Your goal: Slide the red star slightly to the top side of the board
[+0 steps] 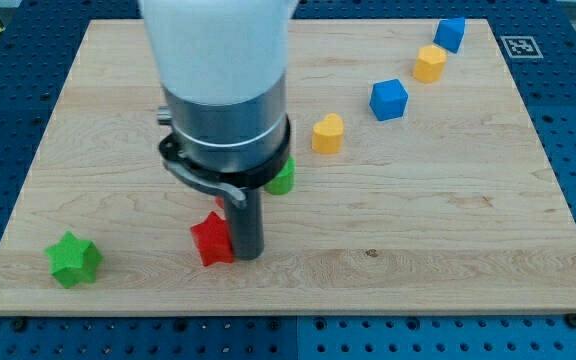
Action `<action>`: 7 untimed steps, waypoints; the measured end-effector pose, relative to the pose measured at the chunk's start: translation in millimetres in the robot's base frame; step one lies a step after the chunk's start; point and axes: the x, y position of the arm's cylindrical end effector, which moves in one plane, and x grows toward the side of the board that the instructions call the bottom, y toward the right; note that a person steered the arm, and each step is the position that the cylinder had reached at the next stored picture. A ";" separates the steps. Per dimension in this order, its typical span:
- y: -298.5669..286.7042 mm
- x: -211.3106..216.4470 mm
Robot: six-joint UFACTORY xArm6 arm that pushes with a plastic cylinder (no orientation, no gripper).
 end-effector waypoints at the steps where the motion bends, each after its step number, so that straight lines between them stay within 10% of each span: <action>1: -20.9 0.0; 7: -33.5 32.2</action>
